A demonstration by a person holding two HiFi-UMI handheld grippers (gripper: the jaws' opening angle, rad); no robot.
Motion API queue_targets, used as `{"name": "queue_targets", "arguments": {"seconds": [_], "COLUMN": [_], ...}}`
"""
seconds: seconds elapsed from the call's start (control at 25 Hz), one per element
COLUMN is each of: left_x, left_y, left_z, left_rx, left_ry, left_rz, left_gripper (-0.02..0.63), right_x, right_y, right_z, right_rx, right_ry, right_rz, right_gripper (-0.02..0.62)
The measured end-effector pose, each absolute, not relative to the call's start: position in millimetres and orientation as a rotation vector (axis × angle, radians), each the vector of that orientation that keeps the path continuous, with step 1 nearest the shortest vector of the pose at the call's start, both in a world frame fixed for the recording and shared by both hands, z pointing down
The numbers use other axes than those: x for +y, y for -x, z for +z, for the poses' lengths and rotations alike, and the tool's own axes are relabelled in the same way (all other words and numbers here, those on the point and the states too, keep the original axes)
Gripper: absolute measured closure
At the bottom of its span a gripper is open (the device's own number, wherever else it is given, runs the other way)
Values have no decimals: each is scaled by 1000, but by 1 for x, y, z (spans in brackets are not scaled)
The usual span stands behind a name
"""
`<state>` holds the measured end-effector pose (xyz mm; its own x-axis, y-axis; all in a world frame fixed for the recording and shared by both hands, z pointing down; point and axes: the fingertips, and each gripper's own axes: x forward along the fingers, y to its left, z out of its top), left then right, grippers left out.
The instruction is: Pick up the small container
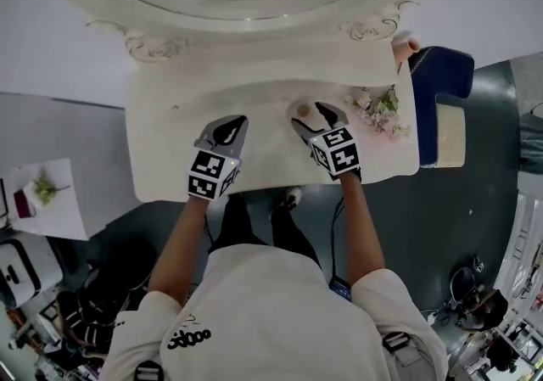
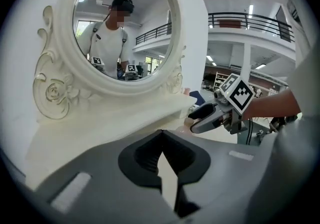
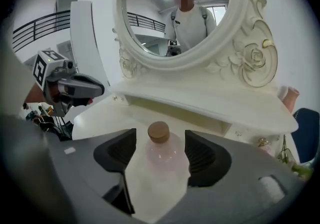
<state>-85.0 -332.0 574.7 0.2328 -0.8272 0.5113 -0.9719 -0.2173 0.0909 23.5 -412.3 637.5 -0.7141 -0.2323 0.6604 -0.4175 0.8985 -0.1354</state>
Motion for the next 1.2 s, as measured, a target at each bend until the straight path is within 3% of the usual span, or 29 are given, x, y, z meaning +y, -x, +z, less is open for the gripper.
{"name": "queue_targets", "arguments": {"seconds": [0.16, 0.28, 0.6, 0.84, 1.2], "left_x": [-322, -313, -307, -303, -289], "left_y": [89, 90, 76, 77, 84], "left_z": [592, 600, 610, 607, 590], "left_rx": [-1648, -1635, -1555, -1551, -1567], "left_ry": [-2061, -2062, -2123, -2132, -2175], "left_rz": [489, 480, 449, 431, 420], "left_gripper": [589, 589, 589, 589, 589], "right_x": [-414, -418, -421, -427, -422], "right_y": [-18, -12, -8, 3, -5], "right_z": [664, 667, 666, 657, 649], "right_rx": [-2332, -2324, -2326, -2379, -2373], "right_ry": [-457, -493, -546, -595, -729], "right_rz": [316, 278, 266, 216, 210], "right_gripper": [289, 341, 356, 462, 469]}}
